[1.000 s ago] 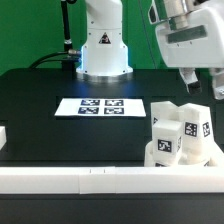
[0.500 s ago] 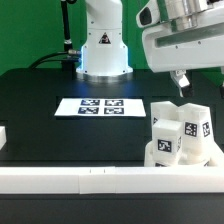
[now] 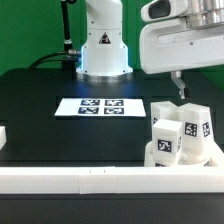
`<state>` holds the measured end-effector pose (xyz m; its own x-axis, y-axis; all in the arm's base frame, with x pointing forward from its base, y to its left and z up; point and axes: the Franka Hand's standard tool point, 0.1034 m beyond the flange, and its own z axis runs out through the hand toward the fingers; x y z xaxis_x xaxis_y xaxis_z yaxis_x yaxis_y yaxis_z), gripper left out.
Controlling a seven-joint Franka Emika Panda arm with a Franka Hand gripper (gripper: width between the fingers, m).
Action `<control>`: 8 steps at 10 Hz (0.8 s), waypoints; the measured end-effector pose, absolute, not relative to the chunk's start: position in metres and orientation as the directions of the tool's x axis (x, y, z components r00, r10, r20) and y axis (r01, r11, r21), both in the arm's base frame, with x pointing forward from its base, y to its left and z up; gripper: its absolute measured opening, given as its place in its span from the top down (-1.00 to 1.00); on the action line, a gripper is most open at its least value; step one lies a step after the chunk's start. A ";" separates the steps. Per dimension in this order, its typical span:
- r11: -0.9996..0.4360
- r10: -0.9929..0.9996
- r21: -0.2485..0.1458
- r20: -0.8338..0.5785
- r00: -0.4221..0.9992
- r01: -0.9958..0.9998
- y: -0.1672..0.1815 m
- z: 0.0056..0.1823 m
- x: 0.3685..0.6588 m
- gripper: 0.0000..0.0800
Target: Assemble stool
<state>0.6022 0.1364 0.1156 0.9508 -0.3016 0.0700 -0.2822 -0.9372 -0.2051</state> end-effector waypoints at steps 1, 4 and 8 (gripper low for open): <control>-0.958 -0.229 -0.196 0.086 0.970 -0.209 0.135 0.115 0.602 -0.62; -0.969 0.219 -0.085 0.133 0.967 0.231 0.127 0.115 0.608 -0.62; -0.861 0.505 -0.009 0.113 0.856 0.509 0.135 0.109 0.608 -0.62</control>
Offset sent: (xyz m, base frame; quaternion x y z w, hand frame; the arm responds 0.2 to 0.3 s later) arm 0.0139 -0.0035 0.0047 -0.0295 -0.0279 -0.3980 0.9165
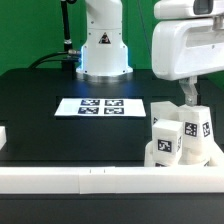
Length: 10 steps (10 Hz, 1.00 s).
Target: Assemble stool
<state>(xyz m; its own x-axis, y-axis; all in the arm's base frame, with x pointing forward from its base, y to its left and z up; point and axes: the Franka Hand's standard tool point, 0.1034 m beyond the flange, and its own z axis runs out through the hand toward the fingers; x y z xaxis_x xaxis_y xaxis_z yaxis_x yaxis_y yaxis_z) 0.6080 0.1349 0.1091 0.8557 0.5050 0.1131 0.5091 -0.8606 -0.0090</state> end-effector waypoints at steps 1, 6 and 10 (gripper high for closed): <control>-0.848 0.527 -0.006 0.113 0.842 0.531 0.135 0.109 0.608 -0.62; -0.847 0.530 0.009 0.097 0.843 0.532 0.120 0.095 0.614 -0.62; -0.850 0.524 0.013 0.102 0.845 0.526 0.121 0.082 0.614 -0.61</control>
Offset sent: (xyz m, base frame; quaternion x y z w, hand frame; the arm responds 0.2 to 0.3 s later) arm 0.0155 -0.0235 -0.0094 -0.0267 -0.0198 -0.0492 0.9982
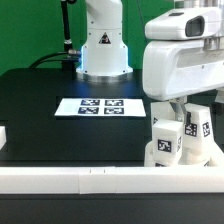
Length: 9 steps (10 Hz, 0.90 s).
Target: Assemble stool
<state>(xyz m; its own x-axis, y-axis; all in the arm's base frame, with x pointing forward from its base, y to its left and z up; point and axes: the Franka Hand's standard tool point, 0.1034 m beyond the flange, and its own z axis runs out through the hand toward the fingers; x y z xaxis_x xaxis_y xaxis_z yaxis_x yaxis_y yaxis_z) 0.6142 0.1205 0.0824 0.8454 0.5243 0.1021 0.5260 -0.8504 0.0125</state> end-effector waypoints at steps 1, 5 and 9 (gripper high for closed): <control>-0.859 0.510 0.011 0.101 0.854 0.511 0.120 0.082 0.614 -0.61; -0.933 0.357 -0.009 0.102 0.928 0.360 0.120 0.082 0.614 0.15; -0.999 -0.026 -0.048 0.085 0.996 -0.022 0.120 0.082 0.621 0.15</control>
Offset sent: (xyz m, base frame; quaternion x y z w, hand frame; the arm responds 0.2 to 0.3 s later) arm 0.0000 0.0000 0.0000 0.0000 0.0000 0.1938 0.9810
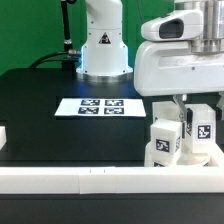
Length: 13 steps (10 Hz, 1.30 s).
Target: Assemble stool
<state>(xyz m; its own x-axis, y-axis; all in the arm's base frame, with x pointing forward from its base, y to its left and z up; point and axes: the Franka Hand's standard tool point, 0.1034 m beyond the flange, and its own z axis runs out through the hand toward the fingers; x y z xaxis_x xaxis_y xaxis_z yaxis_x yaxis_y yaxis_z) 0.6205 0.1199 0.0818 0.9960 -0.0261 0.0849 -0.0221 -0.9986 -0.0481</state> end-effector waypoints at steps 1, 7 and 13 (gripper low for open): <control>-0.979 -0.197 -0.071 0.073 0.978 -0.192 0.119 0.082 0.621 0.15; -0.605 -0.783 -0.157 -0.061 0.619 -0.781 0.116 0.081 0.621 0.15; -0.063 -0.980 -0.122 -0.180 0.085 -0.990 0.124 0.082 0.623 0.15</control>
Offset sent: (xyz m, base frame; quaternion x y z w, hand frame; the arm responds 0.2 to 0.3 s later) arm 0.0099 0.0177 -0.0100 0.1020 -0.0618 0.4808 0.8687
